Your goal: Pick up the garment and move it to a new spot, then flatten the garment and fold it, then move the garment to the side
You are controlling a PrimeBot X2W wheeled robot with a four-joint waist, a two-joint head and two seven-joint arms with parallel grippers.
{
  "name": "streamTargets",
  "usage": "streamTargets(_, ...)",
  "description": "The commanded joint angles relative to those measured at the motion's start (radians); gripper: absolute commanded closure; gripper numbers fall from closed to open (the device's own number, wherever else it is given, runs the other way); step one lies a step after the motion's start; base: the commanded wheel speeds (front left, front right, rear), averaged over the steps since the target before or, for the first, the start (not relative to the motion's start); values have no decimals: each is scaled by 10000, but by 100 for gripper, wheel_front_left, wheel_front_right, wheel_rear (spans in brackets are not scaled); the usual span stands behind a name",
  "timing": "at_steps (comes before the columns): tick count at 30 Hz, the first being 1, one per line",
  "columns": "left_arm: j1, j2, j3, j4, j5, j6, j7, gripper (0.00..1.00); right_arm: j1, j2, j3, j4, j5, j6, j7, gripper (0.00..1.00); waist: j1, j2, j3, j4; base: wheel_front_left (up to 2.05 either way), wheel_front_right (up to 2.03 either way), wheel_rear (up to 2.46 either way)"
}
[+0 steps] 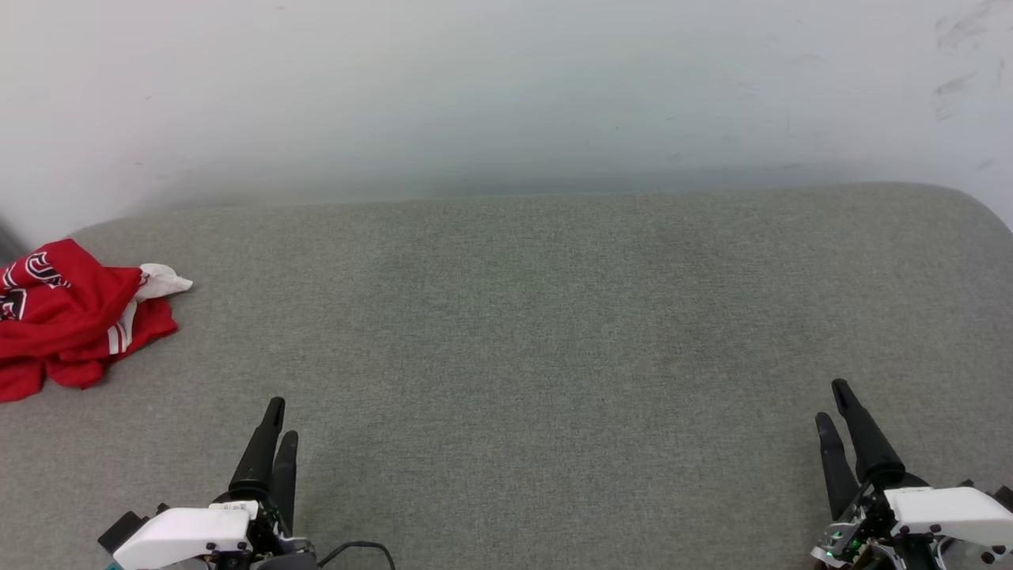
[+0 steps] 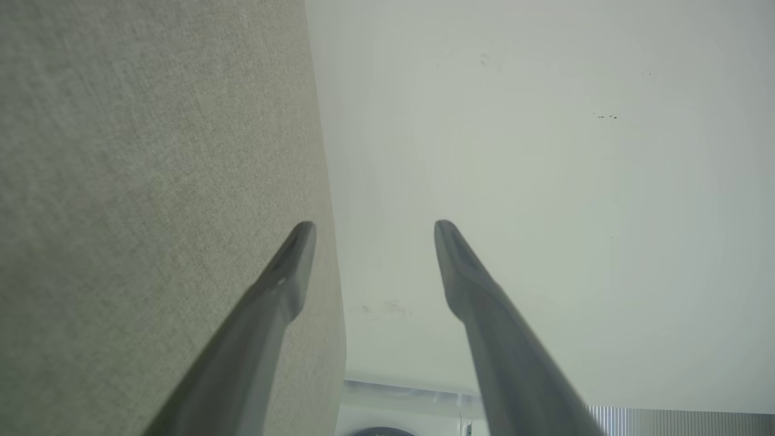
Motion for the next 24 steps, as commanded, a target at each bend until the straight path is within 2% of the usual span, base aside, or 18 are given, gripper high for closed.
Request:
streamTargets(1,-57,25,-34,-280,104,-5,-144,0,-55,-2,67,-260,-144,2,-144,0,0,0,3,-4,0,0,0)
streamTargets(10,91,29,86,-386,639,-8,-524,0,21,0,72,-316,-819,2,-524,0,0,0,6,-20,0,0,0)
streamTargets(18,137,33,513,-457,1722,-11,-870,0,-44,1,-296,-286,-2650,2,-870,0,0,0,10,-38,0,0,0)
streamTargets(24,163,35,949,-853,2788,-14,-1111,0,-113,2,-405,-734,-4397,2,-1112,0,0,0,40,-57,0,0,0)
